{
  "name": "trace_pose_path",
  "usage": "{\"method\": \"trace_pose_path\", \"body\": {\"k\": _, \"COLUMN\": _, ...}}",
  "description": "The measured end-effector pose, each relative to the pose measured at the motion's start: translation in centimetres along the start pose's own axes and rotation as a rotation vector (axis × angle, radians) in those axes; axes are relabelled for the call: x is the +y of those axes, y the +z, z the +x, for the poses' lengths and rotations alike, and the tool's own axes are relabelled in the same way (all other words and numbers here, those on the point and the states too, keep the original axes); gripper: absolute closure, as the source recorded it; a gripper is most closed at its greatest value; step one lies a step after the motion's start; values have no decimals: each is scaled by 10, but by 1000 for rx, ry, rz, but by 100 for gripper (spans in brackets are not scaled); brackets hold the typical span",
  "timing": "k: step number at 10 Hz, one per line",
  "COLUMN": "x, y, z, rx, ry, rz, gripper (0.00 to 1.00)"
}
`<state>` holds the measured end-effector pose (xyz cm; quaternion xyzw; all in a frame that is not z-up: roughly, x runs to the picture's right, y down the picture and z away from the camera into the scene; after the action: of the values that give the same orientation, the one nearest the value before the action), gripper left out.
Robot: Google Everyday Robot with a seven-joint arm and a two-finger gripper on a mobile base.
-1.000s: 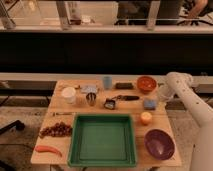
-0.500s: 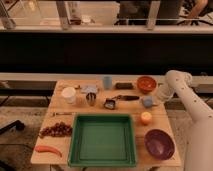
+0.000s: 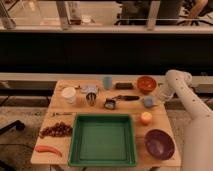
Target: Place sponge in paper cup
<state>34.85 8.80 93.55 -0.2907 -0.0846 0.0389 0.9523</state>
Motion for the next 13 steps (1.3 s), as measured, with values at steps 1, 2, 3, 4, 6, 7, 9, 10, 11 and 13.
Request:
{"method": "trace_pose_path", "body": {"k": 1, "x": 0, "y": 0, "z": 0, "rx": 1, "ry": 0, "rz": 1, "gripper": 98}}
{"method": "trace_pose_path", "body": {"k": 2, "x": 0, "y": 0, "z": 0, "rx": 1, "ry": 0, "rz": 1, "gripper": 100}}
{"method": "trace_pose_path", "body": {"k": 3, "x": 0, "y": 0, "z": 1, "rx": 1, "ry": 0, "rz": 0, "gripper": 100}}
{"method": "trace_pose_path", "body": {"k": 4, "x": 1, "y": 0, "z": 1, "rx": 2, "ry": 1, "rz": -1, "gripper": 100}}
{"method": "trace_pose_path", "body": {"k": 6, "x": 2, "y": -3, "z": 1, "rx": 7, "ry": -6, "rz": 5, "gripper": 100}}
{"method": "trace_pose_path", "body": {"k": 7, "x": 5, "y": -8, "z": -1, "rx": 13, "ry": -13, "rz": 18, "gripper": 100}}
{"method": "trace_pose_path", "body": {"k": 9, "x": 5, "y": -41, "z": -18, "rx": 12, "ry": -40, "rz": 87, "gripper": 100}}
{"method": "trace_pose_path", "body": {"k": 10, "x": 3, "y": -58, "z": -30, "rx": 9, "ry": -57, "rz": 112, "gripper": 100}}
{"method": "trace_pose_path", "body": {"k": 11, "x": 3, "y": -89, "z": -46, "rx": 9, "ry": -83, "rz": 159, "gripper": 100}}
{"method": "trace_pose_path", "body": {"k": 13, "x": 3, "y": -120, "z": -65, "rx": 8, "ry": -115, "rz": 216, "gripper": 100}}
